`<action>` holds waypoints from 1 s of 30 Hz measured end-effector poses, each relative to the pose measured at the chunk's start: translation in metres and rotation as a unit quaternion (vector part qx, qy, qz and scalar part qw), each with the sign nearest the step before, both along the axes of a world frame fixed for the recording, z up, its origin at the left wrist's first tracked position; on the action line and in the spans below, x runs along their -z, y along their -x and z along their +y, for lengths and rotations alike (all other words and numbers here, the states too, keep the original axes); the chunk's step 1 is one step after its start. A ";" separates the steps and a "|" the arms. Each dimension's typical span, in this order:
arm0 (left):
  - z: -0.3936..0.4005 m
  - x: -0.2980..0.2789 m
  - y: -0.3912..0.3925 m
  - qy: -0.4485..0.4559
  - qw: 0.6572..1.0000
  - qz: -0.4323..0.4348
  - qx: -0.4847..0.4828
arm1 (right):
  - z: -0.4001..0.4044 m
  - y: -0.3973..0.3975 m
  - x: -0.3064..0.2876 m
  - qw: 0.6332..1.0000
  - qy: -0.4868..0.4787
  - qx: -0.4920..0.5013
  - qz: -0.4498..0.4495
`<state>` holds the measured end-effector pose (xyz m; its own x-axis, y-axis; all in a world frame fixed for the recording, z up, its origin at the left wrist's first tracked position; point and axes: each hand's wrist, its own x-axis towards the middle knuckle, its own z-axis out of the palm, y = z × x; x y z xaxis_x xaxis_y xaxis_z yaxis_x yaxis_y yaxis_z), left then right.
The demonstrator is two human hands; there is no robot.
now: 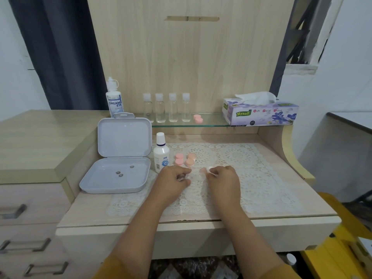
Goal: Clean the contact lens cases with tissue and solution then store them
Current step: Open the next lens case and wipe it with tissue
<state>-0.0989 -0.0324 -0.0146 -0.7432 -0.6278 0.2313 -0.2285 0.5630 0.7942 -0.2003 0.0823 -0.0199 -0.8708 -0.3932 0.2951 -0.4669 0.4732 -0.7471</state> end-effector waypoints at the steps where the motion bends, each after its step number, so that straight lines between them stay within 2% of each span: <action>1: 0.000 0.000 0.000 -0.003 1.000 0.001 -0.001 | 0.001 0.000 0.000 1.000 0.009 0.000 -0.005; 4: 0.001 -0.001 -0.001 -0.010 1.000 0.005 -0.001 | 0.004 -0.001 -0.002 0.998 0.057 0.004 -0.033; 10: 0.004 -0.004 -0.003 -0.047 0.998 0.032 -0.014 | 0.007 -0.006 -0.005 0.994 0.105 -0.007 -0.030; 15: 0.008 -0.009 -0.005 -0.051 0.992 0.103 -0.060 | 0.010 -0.008 -0.009 0.990 0.137 -0.032 -0.029; 19: 0.013 -0.011 -0.006 -0.043 0.986 0.122 -0.104 | 0.011 -0.009 -0.010 0.986 0.154 -0.053 -0.015; 22: 0.015 -0.015 -0.007 -0.039 0.988 0.095 -0.115 | 0.010 -0.010 -0.011 0.983 0.174 -0.064 -0.016; 27: 0.014 -0.021 -0.006 -0.088 0.993 0.038 -0.069 | 0.008 -0.009 -0.013 0.984 0.158 -0.084 -0.016; 30: 0.013 -0.025 -0.010 -0.079 0.996 0.014 -0.048 | 0.008 -0.007 -0.014 0.984 0.152 -0.092 -0.031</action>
